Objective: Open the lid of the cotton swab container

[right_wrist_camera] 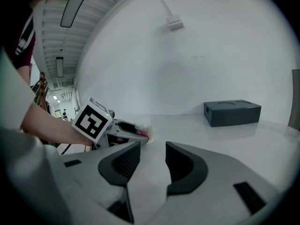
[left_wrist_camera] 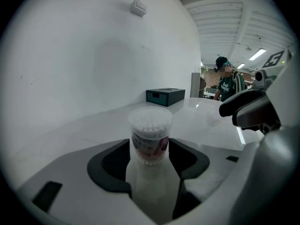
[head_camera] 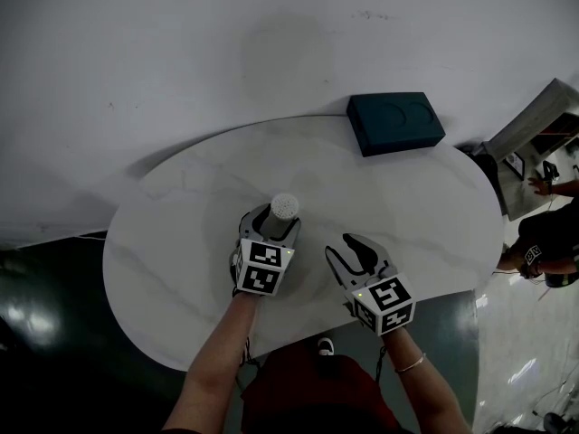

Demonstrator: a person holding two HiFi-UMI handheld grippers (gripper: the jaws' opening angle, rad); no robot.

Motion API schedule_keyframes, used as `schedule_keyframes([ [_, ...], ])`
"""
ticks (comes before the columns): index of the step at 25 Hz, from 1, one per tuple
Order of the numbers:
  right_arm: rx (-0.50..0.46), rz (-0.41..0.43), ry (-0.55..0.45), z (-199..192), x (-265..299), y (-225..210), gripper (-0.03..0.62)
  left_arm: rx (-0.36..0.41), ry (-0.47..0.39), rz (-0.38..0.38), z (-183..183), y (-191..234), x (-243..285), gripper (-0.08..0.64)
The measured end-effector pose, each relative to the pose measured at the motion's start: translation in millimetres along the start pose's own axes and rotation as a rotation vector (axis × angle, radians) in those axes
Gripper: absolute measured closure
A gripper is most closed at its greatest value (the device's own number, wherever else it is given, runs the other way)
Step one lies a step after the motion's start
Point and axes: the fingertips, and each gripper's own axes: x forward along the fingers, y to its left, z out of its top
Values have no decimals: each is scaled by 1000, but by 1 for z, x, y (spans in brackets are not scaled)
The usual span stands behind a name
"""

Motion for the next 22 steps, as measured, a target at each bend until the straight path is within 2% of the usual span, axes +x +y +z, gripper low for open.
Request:
schedule_keyframes([
  [2, 9, -1, 2, -1, -2, 2, 433, 9, 4, 3, 0, 0, -1, 304],
  [14, -13, 6, 14, -5, -9, 8, 433, 31, -11, -34, 5, -7, -8, 316],
  [22, -46, 45, -37, 14, -21, 24, 433, 61, -14, -51, 15, -27, -40, 316],
])
